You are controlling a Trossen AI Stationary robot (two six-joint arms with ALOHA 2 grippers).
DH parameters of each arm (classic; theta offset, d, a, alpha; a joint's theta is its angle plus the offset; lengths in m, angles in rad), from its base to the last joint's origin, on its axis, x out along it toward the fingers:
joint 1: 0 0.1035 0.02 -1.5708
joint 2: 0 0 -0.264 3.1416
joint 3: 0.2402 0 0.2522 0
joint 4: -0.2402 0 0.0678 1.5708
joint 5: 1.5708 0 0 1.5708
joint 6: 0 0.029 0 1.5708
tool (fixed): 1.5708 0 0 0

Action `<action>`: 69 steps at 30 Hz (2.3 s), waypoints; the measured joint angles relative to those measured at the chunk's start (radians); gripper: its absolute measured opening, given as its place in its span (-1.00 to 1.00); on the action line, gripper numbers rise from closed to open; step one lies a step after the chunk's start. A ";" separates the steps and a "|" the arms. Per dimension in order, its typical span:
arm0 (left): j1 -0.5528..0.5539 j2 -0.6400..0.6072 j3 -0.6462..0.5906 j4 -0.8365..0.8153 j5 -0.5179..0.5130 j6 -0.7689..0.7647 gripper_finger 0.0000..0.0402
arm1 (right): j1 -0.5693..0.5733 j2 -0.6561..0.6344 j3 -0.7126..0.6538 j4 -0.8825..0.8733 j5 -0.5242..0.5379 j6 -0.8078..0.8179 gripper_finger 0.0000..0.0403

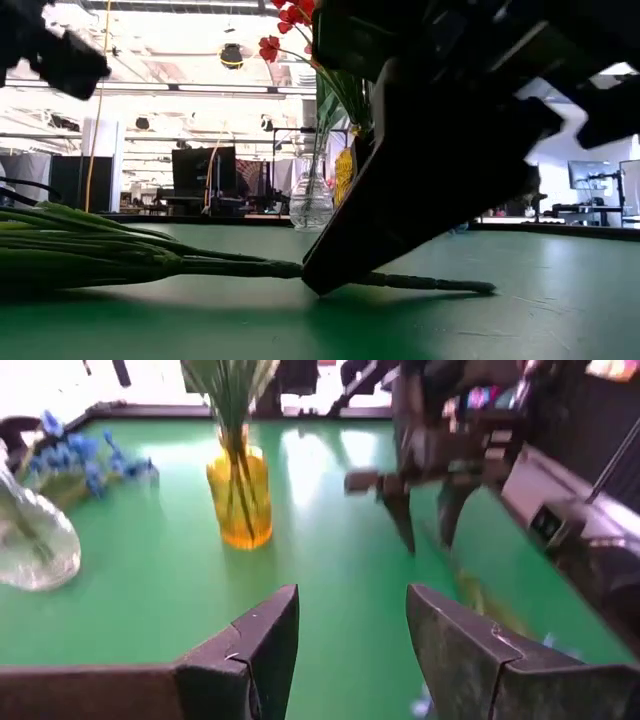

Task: Sort flowers into vase by color
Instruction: Put the bottom blue flowers into the bottom transparent vase

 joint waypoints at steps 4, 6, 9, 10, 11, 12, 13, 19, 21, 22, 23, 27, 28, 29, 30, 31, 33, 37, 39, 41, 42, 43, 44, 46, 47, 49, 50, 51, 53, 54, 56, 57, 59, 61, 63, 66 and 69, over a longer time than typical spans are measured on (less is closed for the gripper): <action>0.000 0.000 0.058 -0.010 -0.030 0.005 -0.14 | 0.000 0.000 0.000 -0.005 -0.002 0.004 -0.24; 0.000 0.000 0.084 -0.020 -0.055 0.005 -0.14 | -0.001 0.000 0.000 -0.006 -0.015 0.005 -0.45; 0.000 0.000 0.131 -0.089 -0.132 -0.004 -0.14 | -0.001 0.000 0.000 -0.003 -0.052 0.011 -0.74; 0.000 0.000 0.146 -0.116 -0.170 -0.012 -0.14 | -0.001 -0.003 0.000 -0.004 -0.060 0.018 -0.82; 0.000 0.000 0.163 -0.144 -0.209 -0.021 -0.14 | -0.001 -0.006 -0.001 -0.007 -0.068 0.022 -0.87; 0.001 0.000 0.181 -0.170 -0.244 -0.031 -0.14 | -0.001 -0.008 -0.001 -0.007 -0.074 0.023 -0.87; 0.001 0.000 0.196 -0.192 -0.274 -0.037 -0.14 | -0.001 -0.011 -0.001 -0.009 -0.079 0.023 -0.87; 0.008 0.000 0.294 -0.250 -0.320 -0.012 -0.14 | 0.002 -0.057 -0.006 -0.047 -0.093 0.025 -0.86; 0.019 0.000 0.330 -0.250 -0.313 0.008 -0.14 | 0.004 -0.086 -0.006 -0.066 -0.076 0.024 -0.87; 0.024 0.000 0.346 -0.249 -0.310 0.024 -0.14 | 0.004 -0.102 -0.006 -0.079 -0.057 0.022 -0.87; 0.028 0.000 0.362 -0.247 -0.310 0.035 -0.14 | 0.004 -0.116 -0.005 -0.092 -0.032 0.022 -0.87; 0.042 0.000 0.410 -0.247 -0.306 0.066 -0.14 | 0.003 -0.171 -0.005 -0.121 0.115 0.023 -0.87; 0.044 0.000 0.415 -0.247 -0.305 0.067 -0.14 | 0.003 -0.187 -0.005 -0.117 0.167 0.022 -0.87; 0.045 0.000 0.417 -0.247 -0.305 0.067 -0.14 | 0.003 -0.206 -0.005 -0.114 0.221 0.023 -0.87; 0.047 0.000 0.417 -0.249 -0.305 0.067 -0.14 | 0.004 -0.225 -0.005 -0.108 0.276 0.023 -0.87; 0.049 0.000 0.417 -0.252 -0.304 0.066 -0.14 | 0.004 -0.242 -0.005 -0.097 0.330 0.023 -0.87; 0.049 0.000 0.417 -0.264 -0.298 0.049 -0.14 | 0.006 -0.269 -0.004 -0.075 0.431 0.016 -0.87; 0.049 0.000 0.417 -0.273 -0.301 0.015 -0.14 | 0.011 -0.297 -0.004 0.014 0.556 -0.052 -0.87; 0.049 0.000 0.417 -0.272 -0.303 0.011 -0.14 | 0.008 -0.301 -0.004 0.061 0.586 -0.079 -0.87; 0.049 0.000 0.417 -0.275 -0.293 0.010 -0.14 | 0.004 -0.293 -0.004 0.116 0.624 -0.105 -0.87; 0.049 0.000 0.417 -0.280 -0.275 0.004 -0.14 | 0.002 -0.291 -0.004 0.144 0.650 -0.124 -0.87; 0.049 0.000 0.417 -0.289 -0.259 -0.004 -0.14 | 0.001 -0.291 -0.004 0.171 0.667 -0.148 -0.87; 0.049 0.000 0.416 -0.295 -0.250 -0.014 -0.14 | -0.003 -0.291 -0.004 0.206 0.672 -0.176 -0.87; 0.049 0.000 0.405 -0.297 -0.242 -0.039 -0.14 | -0.014 -0.292 -0.004 0.296 0.677 -0.236 -0.87; 0.049 0.000 0.397 -0.303 -0.241 -0.053 -0.14 | -0.017 -0.292 -0.004 0.347 0.677 -0.273 -0.87; 0.049 0.001 0.381 -0.304 -0.228 -0.081 -0.14 | -0.026 -0.291 -0.004 0.464 0.670 -0.359 -0.87; 0.049 0.002 0.373 -0.302 -0.220 -0.089 -0.14 | -0.030 -0.292 -0.004 0.517 0.670 -0.391 -0.87; 0.049 0.002 0.365 -0.296 -0.206 -0.094 -0.14 | -0.036 -0.292 -0.003 0.562 0.670 -0.414 -0.87; 0.050 0.003 0.351 -0.261 -0.170 -0.087 -0.14 | -0.049 -0.292 -0.003 0.625 0.659 -0.442 -0.87; 0.050 0.003 0.342 -0.226 -0.152 -0.069 -0.14 | -0.059 -0.292 -0.003 0.655 0.641 -0.453 -0.86; 0.050 0.003 0.319 -0.120 -0.123 -0.010 -0.14 | -0.082 -0.292 -0.003 0.711 0.570 -0.457 -0.85; 0.050 0.003 0.306 -0.064 -0.116 0.025 -0.14 | -0.095 -0.292 -0.003 0.737 0.521 -0.458 -0.84; 0.050 0.003 0.286 0.036 -0.103 0.093 -0.14 | -0.118 -0.292 -0.003 0.780 0.432 -0.458 -0.85; 0.054 0.016 0.284 0.103 -0.092 0.150 -0.14 | -0.135 -0.292 -0.003 0.801 0.385 -0.466 -0.87; 0.068 0.037 0.284 0.164 -0.092 0.201 -0.14 | -0.148 -0.292 -0.003 0.818 0.359 -0.478 -0.87; 0.102 0.082 0.284 0.267 -0.025 0.268 -0.14 | -0.167 -0.292 -0.003 0.833 0.326 -0.477 -0.87; 0.155 0.150 0.284 0.377 0.060 0.322 -0.14 | -0.182 -0.292 -0.003 0.822 0.316 -0.477 -0.87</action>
